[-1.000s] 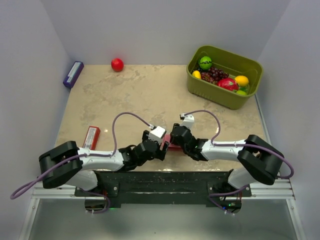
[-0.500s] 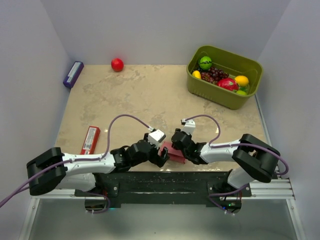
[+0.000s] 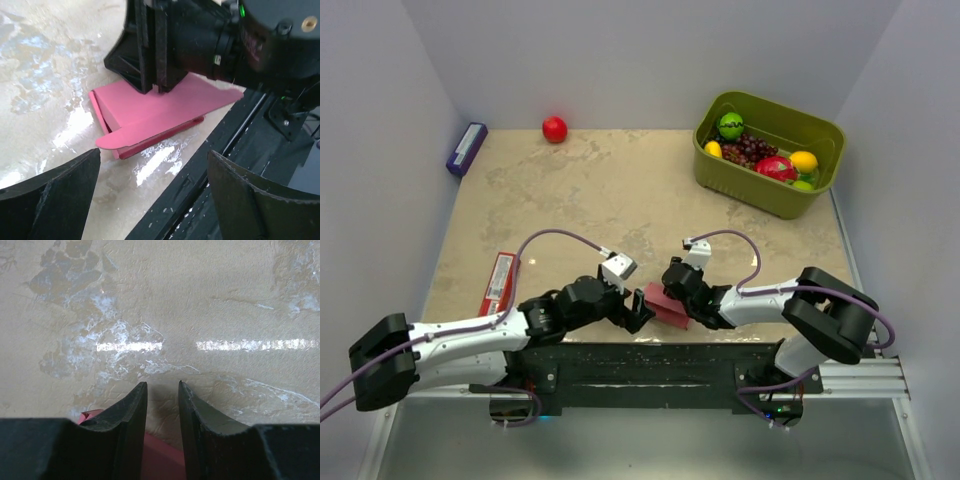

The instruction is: Fold the paper box

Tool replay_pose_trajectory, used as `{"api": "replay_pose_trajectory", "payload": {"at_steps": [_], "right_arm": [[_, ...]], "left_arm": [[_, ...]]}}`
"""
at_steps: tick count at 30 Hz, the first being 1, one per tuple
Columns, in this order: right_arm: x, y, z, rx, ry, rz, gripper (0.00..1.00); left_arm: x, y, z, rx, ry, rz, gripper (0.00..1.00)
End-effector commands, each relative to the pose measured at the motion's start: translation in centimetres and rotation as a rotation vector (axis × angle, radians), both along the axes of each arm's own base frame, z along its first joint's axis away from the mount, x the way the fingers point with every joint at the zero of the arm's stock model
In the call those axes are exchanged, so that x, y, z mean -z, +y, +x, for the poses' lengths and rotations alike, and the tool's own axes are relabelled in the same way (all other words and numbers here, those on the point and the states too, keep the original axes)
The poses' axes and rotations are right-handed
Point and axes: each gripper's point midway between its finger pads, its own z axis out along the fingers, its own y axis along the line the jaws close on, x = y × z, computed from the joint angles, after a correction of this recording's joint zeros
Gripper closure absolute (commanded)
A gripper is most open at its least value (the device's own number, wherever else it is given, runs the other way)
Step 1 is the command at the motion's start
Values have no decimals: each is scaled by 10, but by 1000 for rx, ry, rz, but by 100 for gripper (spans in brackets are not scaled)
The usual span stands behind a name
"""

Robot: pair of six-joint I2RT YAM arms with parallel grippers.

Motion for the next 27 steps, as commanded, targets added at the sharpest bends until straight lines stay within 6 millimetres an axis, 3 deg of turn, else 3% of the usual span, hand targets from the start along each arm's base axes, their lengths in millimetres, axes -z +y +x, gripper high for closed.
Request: {"api": "replay_pose_trajectory", "payload": {"at_steps": [1,5,11,20,27], "right_arm": [[2,-3,1,31,-9,-6,65],[2,-3,1,31,-9,-9,65],[2,-3,1,30,-9,-21,66],[2,-4,1,34,-13,-28,66],[0,-2,1,26,-7,-32,63]], "left_arm": [[-26,7,18,-67,31,-102,9],[-26,14,41,-139,46,-138,10],[-20,0,55,-155,57,-135,11],[41,15,36,-150,160,-42,15],[68,22,30,-157,199,2,24]]}}
